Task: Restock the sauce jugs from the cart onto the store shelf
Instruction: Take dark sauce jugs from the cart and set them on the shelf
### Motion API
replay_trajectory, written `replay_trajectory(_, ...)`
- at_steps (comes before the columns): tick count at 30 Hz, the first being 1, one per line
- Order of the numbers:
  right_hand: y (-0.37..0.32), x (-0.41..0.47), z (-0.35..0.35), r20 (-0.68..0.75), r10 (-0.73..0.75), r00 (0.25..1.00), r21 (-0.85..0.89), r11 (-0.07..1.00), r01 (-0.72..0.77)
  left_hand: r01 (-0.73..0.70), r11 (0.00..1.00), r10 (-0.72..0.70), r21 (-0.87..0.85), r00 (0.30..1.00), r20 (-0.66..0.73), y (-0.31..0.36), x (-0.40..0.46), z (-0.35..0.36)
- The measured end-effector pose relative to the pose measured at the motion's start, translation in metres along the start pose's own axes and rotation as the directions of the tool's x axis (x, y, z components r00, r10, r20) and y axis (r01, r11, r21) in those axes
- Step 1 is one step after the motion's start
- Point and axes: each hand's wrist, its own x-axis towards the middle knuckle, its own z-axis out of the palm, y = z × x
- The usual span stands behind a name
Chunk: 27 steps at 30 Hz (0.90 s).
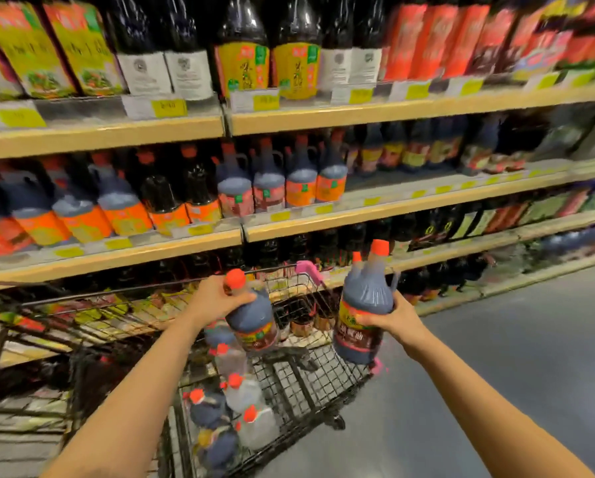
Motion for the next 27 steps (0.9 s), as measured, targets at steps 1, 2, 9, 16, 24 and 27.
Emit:
replay_trajectory(1, -0.001, -0.005, -0.020, -0.003, -0.001, 1.000, -0.013, 1.000, 0.001, -0.006, 1.000, 0.006, -0.009, 1.000, 0.009, 0.016, 0.000, 0.015)
replay_trajectory(2, -0.001, -0.010, -0.040, -0.001, -0.013, 1.000, -0.015, 1.000, 0.013, -0.017, 1.000, 0.017, -0.016, 1.000, 0.021, 0.031, 0.001, 0.031)
replay_trajectory(9, 0.006, -0.030, -0.171, -0.070, -0.030, 0.997, -0.021, 0.999, 0.028, -0.055, 0.997, 0.057, -0.051, 0.997, 0.052, 0.150, 0.005, 0.132)
replay_trajectory(16, 0.015, -0.006, -0.252, -0.091, -0.057, 0.994, -0.023, 0.998, 0.055, -0.034, 0.995, 0.044, -0.092, 0.993, 0.111, 0.217, 0.045, 0.190)
replay_trajectory(24, -0.003, 0.078, -0.288, -0.063, -0.111, 0.992, -0.054, 0.993, 0.108, -0.029, 0.997, 0.034, -0.070, 0.997, 0.068, 0.239, 0.123, 0.215)
replay_trajectory(27, -0.024, 0.119, -0.295, -0.002, -0.126, 0.992, -0.066, 0.990, 0.126, -0.008, 0.995, 0.011, -0.102, 0.999, 0.031, 0.244, 0.156, 0.210)
